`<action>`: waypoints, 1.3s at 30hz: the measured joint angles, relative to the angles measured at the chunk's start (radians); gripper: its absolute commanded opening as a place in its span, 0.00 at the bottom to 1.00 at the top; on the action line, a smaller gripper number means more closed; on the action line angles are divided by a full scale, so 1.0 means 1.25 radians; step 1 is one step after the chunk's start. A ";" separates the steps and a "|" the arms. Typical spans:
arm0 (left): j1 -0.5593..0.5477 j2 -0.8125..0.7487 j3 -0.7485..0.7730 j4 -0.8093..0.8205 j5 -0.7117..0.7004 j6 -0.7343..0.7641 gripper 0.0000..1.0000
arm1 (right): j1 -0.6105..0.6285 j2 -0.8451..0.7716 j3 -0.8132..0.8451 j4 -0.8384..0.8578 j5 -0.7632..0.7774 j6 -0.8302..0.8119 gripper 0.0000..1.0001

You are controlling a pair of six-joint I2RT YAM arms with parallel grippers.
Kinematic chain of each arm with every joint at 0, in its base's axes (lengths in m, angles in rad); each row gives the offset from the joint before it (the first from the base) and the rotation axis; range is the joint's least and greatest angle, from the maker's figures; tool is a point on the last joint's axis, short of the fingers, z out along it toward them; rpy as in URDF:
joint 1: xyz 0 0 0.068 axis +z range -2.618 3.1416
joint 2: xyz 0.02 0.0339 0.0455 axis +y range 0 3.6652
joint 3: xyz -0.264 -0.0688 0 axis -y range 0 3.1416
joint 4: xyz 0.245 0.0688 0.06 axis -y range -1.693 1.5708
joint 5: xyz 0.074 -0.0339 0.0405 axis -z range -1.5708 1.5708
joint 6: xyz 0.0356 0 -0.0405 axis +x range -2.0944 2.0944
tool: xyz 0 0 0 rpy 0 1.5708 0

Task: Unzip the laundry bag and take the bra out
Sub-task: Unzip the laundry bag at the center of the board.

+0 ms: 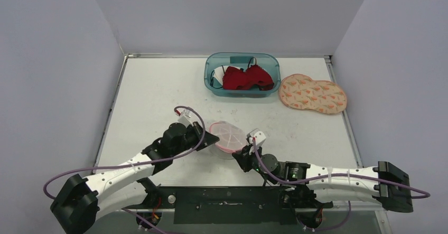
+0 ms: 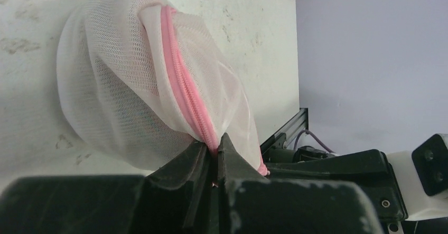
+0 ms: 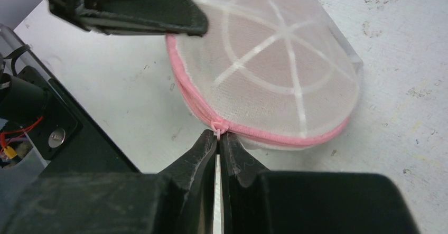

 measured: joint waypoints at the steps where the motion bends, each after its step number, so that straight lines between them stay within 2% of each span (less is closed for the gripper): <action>1: 0.010 0.028 0.014 0.016 0.035 0.024 0.00 | 0.012 -0.011 -0.004 -0.003 0.011 -0.002 0.05; 3: 0.020 0.083 0.046 0.042 0.091 0.061 0.02 | 0.029 -0.024 -0.008 -0.004 0.023 -0.006 0.05; 4: 0.024 0.111 0.064 0.055 0.115 0.078 0.07 | 0.035 -0.027 -0.010 -0.005 0.027 -0.008 0.05; 6: 0.027 0.164 0.098 0.076 0.152 0.102 0.29 | 0.042 -0.026 -0.011 -0.005 0.031 -0.008 0.05; 8: 0.031 0.195 0.116 0.089 0.171 0.120 0.58 | 0.044 -0.019 -0.012 -0.001 0.032 -0.007 0.05; 9: 0.031 0.197 0.116 0.090 0.174 0.124 0.70 | 0.044 -0.012 -0.012 0.006 0.032 -0.007 0.05; 13: 0.032 0.145 0.111 0.036 0.163 0.119 0.86 | 0.044 0.016 -0.011 0.024 0.030 -0.001 0.05; 15: 0.030 0.075 0.111 -0.034 0.147 0.116 0.88 | 0.044 0.030 -0.011 0.028 0.027 -0.001 0.05; 21: -0.031 -0.143 0.098 -0.206 0.050 0.059 0.89 | 0.044 0.064 0.012 0.042 0.013 -0.012 0.05; 23: -0.067 -0.171 0.085 -0.212 0.026 0.024 0.89 | 0.043 0.079 0.024 0.052 0.008 -0.018 0.05; 26: -0.122 -0.147 0.079 -0.212 -0.011 -0.016 0.84 | 0.043 0.104 0.040 0.070 0.000 -0.025 0.05; 29: -0.158 -0.085 0.079 -0.209 -0.043 -0.052 0.72 | 0.043 0.121 0.048 0.080 -0.009 -0.033 0.05; 34: -0.161 -0.035 0.067 -0.190 -0.095 -0.094 0.52 | 0.043 0.131 0.049 0.087 -0.017 -0.039 0.05; 39: -0.143 -0.006 0.067 -0.151 -0.113 -0.099 0.26 | 0.043 0.131 0.049 0.087 -0.018 -0.039 0.05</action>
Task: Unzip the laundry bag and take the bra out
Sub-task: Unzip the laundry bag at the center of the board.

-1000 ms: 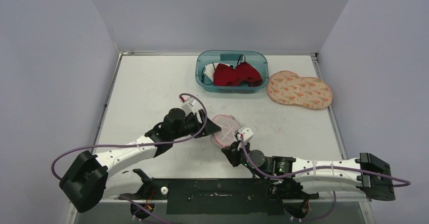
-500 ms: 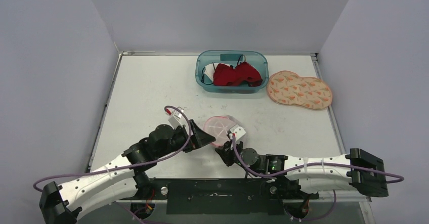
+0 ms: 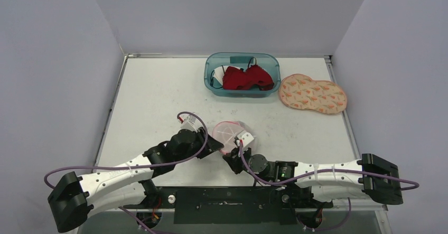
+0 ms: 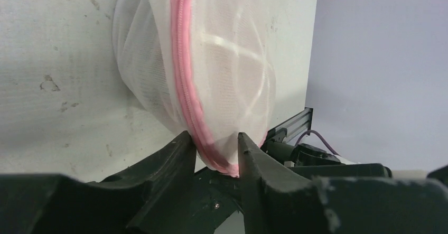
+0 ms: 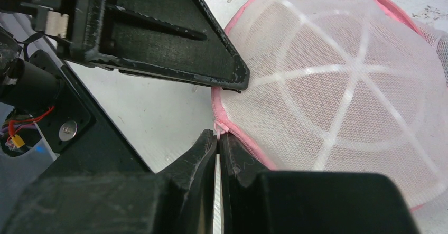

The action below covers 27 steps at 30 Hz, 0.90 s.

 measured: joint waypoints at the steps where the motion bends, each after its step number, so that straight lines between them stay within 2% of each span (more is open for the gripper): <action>1: 0.003 0.009 0.000 0.000 -0.001 0.002 0.20 | 0.000 0.000 0.000 0.000 0.000 0.000 0.05; 4: 0.013 0.020 0.000 0.000 -0.002 0.002 0.02 | 0.000 -0.002 0.000 0.000 0.000 -0.002 0.05; 5: 0.017 0.019 0.000 0.000 -0.001 0.001 0.00 | 0.000 -0.003 0.000 0.000 0.000 -0.002 0.05; 16: 0.080 -0.044 -0.004 -0.014 0.014 0.025 0.00 | -0.002 -0.040 0.000 -0.016 0.016 -0.002 0.05; 27: 0.160 -0.060 -0.059 0.047 0.124 0.056 0.00 | -0.039 -0.121 -0.012 -0.091 0.031 0.005 0.05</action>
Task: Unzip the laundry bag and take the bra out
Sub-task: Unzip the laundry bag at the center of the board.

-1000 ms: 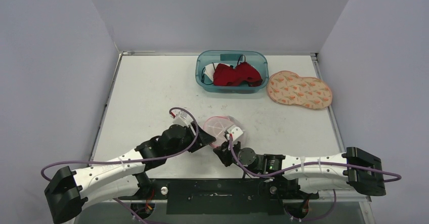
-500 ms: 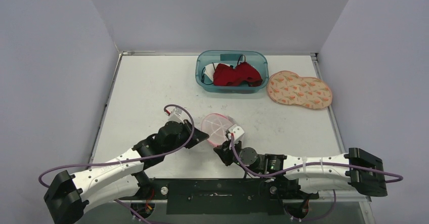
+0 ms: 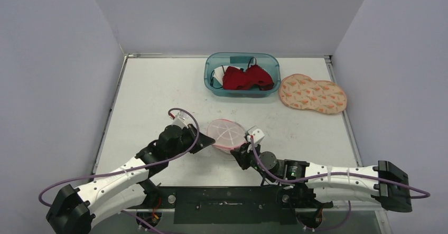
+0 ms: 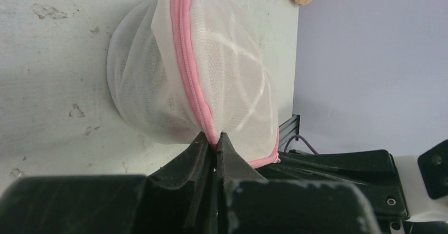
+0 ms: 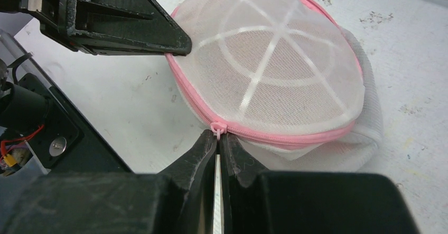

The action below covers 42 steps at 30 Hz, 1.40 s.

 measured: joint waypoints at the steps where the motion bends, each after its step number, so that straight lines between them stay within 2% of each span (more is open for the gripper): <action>1: 0.004 0.007 0.000 0.010 0.010 0.005 0.00 | -0.003 -0.004 -0.002 -0.005 0.000 0.000 0.05; 10: 0.036 0.138 0.049 0.051 0.094 0.073 0.00 | -0.010 -0.023 -0.015 -0.038 0.003 0.006 0.05; 11: 0.039 0.156 0.064 0.053 0.100 0.081 0.07 | -0.010 -0.026 -0.016 -0.038 0.003 0.006 0.05; 14: 0.046 0.196 0.105 0.054 0.116 0.104 0.54 | -0.010 -0.035 -0.018 -0.042 0.003 0.010 0.05; 15: 0.047 0.198 0.113 0.052 0.117 0.110 0.65 | -0.010 -0.036 -0.018 -0.042 0.003 0.012 0.05; 16: 0.048 0.195 0.118 0.049 0.118 0.115 0.73 | -0.010 -0.037 -0.018 -0.042 0.002 0.012 0.05; 18: 0.050 0.173 0.121 0.026 0.113 0.117 0.81 | -0.010 -0.037 -0.018 -0.042 0.002 0.013 0.05; 24: 0.025 0.009 0.121 -0.137 0.072 0.091 0.85 | -0.011 -0.003 -0.001 -0.027 -0.016 0.011 0.05; 30: -0.114 -0.164 0.093 -0.216 -0.034 -0.009 0.85 | -0.011 0.075 0.037 0.018 -0.056 -0.007 0.05; 34: -0.173 -0.155 0.068 -0.213 -0.093 -0.070 0.81 | -0.011 0.127 0.063 0.049 -0.090 -0.024 0.05; 42: -0.177 -0.037 0.057 -0.157 -0.164 -0.132 0.67 | -0.003 0.158 0.075 0.090 -0.146 -0.043 0.05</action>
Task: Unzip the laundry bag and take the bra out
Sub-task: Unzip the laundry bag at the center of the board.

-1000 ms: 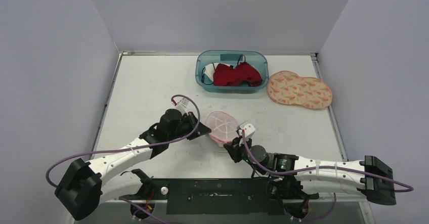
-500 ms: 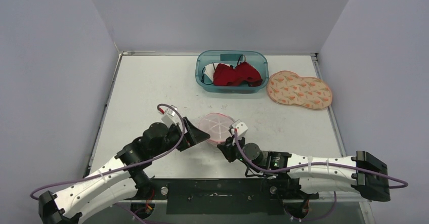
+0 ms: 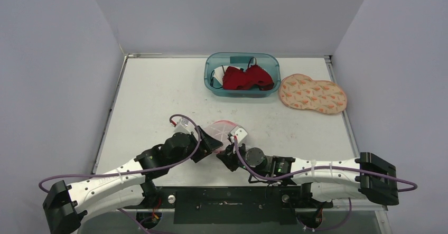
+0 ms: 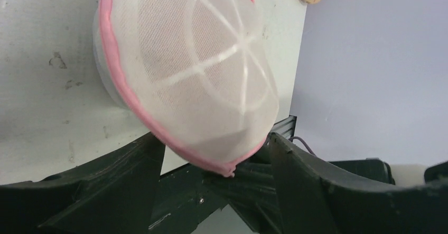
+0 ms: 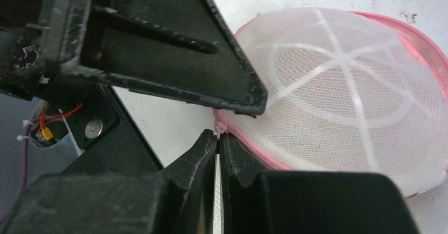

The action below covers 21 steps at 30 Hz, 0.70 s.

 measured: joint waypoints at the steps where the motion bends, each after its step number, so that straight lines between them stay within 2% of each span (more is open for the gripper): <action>1: 0.000 0.006 0.000 0.009 -0.006 -0.003 0.64 | 0.000 0.000 0.000 0.002 -0.004 -0.001 0.05; 13: 0.021 0.051 -0.011 0.078 -0.027 -0.026 0.07 | 0.005 -0.040 0.000 -0.011 0.010 -0.002 0.05; 16: 0.033 0.041 -0.014 0.095 -0.017 -0.026 0.00 | 0.005 -0.065 -0.004 -0.038 0.032 0.002 0.05; 21: 0.061 0.028 -0.015 0.103 -0.001 -0.021 0.00 | 0.005 -0.122 -0.022 -0.074 0.065 0.020 0.05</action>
